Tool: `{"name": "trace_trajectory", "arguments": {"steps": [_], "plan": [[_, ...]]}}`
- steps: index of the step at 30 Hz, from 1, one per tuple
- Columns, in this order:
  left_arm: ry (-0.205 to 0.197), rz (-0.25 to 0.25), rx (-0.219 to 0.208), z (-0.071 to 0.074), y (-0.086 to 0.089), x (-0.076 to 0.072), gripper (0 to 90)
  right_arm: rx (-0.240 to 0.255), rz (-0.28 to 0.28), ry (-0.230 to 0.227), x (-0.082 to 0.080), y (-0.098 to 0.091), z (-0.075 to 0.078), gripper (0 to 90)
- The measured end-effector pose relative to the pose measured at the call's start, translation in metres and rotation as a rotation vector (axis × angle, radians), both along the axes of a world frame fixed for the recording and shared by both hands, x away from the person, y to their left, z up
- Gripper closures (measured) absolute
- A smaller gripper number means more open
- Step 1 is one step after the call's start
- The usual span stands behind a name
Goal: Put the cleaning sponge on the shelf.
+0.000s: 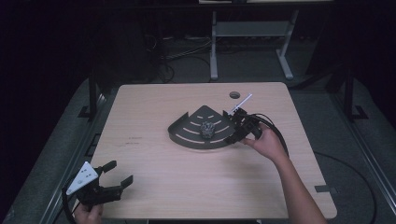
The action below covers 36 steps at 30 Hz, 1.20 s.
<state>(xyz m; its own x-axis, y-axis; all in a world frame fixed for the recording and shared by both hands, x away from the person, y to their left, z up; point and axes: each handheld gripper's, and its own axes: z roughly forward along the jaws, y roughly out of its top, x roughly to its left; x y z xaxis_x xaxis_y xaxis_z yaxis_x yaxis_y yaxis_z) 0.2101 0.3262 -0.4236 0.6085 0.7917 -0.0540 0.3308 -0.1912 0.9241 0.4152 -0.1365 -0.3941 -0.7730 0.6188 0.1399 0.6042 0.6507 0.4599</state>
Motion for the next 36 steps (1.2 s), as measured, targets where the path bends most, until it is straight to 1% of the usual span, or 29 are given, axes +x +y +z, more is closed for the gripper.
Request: {"name": "trace_trajectory", "arguments": {"steps": [5,10,15,22,36], "plan": [[0.000,-0.001,0.000,0.000,0.000,0.000,13.2,-0.001,-0.001,-0.005,-0.006,-0.006,-0.002,22.8],[0.000,-0.003,0.000,0.000,-0.001,0.000,13.2,-0.012,-0.004,0.004,-0.010,-0.012,-0.006,22.8],[0.000,-0.003,0.001,0.000,-0.001,0.000,13.2,0.002,-0.018,0.008,-0.016,-0.022,-0.010,22.8],[0.001,-0.003,0.003,0.000,-0.002,0.001,13.3,0.005,-0.026,0.006,-0.025,-0.032,-0.016,22.8],[0.003,-0.004,0.007,0.000,-0.003,0.001,13.3,0.012,-0.030,0.000,-0.040,-0.042,-0.023,22.8]]}}
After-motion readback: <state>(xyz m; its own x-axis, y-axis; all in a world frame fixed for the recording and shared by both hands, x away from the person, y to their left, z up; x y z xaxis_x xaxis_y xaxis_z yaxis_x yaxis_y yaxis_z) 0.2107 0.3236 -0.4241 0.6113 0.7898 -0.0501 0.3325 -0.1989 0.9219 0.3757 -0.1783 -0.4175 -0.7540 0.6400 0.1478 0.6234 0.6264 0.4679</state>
